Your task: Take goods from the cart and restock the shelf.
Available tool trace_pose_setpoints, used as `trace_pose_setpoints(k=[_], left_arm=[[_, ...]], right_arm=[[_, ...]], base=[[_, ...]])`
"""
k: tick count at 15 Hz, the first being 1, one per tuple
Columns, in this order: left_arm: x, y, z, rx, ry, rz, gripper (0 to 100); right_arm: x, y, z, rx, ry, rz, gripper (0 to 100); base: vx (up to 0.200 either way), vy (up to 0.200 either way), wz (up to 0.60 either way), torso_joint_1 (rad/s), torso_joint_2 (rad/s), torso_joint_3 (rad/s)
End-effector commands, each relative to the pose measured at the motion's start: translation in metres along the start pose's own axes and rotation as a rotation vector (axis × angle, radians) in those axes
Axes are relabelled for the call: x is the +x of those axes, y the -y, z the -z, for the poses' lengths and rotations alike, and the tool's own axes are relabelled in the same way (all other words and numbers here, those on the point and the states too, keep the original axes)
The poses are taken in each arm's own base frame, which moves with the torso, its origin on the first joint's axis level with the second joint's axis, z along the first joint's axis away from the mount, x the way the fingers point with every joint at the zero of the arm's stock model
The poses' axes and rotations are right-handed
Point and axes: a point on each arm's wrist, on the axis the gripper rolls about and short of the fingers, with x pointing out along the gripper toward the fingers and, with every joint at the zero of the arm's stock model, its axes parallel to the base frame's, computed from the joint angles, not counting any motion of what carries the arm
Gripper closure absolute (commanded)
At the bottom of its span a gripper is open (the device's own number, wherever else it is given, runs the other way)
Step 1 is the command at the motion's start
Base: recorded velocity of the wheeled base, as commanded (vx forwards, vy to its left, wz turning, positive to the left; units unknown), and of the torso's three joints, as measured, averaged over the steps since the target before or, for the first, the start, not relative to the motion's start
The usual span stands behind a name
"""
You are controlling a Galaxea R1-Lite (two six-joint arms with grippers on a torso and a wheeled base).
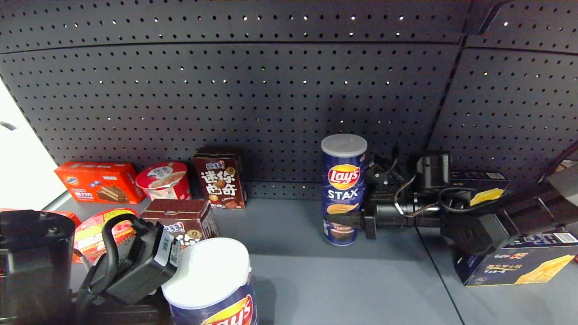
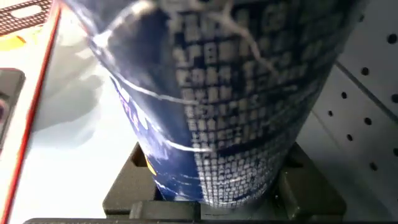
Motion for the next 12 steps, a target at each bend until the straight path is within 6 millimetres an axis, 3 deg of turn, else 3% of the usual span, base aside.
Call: trace_pose_setpoints(k=[1, 6, 12], left_arm=[[-0.001, 0.0, -0.002, 0.004, 0.009, -0.002, 100], [-0.001, 0.0, -0.001, 0.002, 0.006, -0.003, 100], [-0.001, -0.003, -0.002, -0.004, 0.007, -0.017, 100]], right_arm=[[-0.029, -0.031, -0.017, -0.015, 0.009, 0.06, 100], [-0.052, -0.078, -0.019, -0.021, 0.004, 0.019, 100], [-0.06, -0.102, -0.014, -0.019, -0.004, 0.019, 100]], base=[[0.0, 0.0, 0.0, 0.0, 0.0, 0.0], [0.0, 0.0, 0.0, 0.0, 0.0, 0.0], [0.0, 0.0, 0.0, 0.0, 0.0, 0.0]])
